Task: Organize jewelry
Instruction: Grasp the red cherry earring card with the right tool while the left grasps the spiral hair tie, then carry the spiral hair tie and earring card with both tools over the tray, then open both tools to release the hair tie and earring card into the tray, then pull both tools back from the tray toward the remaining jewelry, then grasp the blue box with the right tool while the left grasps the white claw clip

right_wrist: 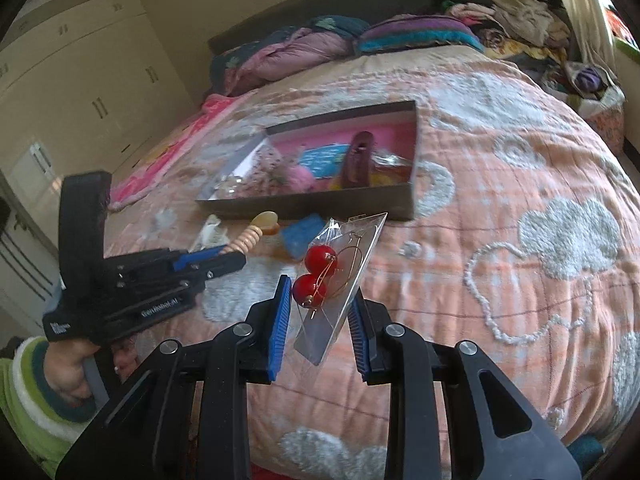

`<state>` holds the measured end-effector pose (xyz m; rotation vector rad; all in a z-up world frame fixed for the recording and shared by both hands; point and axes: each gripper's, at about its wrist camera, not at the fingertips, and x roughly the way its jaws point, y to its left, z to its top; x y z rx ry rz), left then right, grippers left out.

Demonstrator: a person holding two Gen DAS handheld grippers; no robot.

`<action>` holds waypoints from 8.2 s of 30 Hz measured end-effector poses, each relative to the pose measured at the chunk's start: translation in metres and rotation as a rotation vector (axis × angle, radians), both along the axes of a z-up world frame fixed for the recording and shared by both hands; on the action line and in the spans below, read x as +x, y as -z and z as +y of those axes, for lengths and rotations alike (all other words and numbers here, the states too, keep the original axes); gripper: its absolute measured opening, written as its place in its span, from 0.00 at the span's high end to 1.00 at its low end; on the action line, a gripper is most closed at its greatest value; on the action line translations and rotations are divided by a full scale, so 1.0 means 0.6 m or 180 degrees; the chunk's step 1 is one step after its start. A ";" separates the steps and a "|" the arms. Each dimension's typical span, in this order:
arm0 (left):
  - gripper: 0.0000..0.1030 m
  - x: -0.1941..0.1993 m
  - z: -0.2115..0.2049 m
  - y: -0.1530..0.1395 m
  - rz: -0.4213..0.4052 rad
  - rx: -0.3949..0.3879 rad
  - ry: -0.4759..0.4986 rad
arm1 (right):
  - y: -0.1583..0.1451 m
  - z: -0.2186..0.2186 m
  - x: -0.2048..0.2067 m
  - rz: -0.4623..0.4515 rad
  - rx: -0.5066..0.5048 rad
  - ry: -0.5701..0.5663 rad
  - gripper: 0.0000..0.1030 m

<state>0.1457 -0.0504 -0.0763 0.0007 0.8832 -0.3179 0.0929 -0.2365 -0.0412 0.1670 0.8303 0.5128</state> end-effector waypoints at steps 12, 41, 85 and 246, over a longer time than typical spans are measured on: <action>0.90 -0.010 0.089 -0.078 -0.0289 -0.0243 -0.0319 | -0.049 0.082 0.010 -0.0181 -0.0029 -0.0343 0.74; 0.90 0.115 0.125 -0.114 -0.0509 -0.0024 -0.0448 | -0.132 0.120 0.173 -0.0567 -0.0122 -0.0200 0.74; 0.90 0.179 0.078 -0.025 -0.0150 0.0131 -0.0348 | -0.016 0.103 0.261 -0.0148 -0.0289 0.0004 0.74; 0.73 0.041 0.100 0.046 0.0168 0.0041 -0.0309 | 0.065 0.129 0.098 -0.0232 -0.0590 -0.0555 0.57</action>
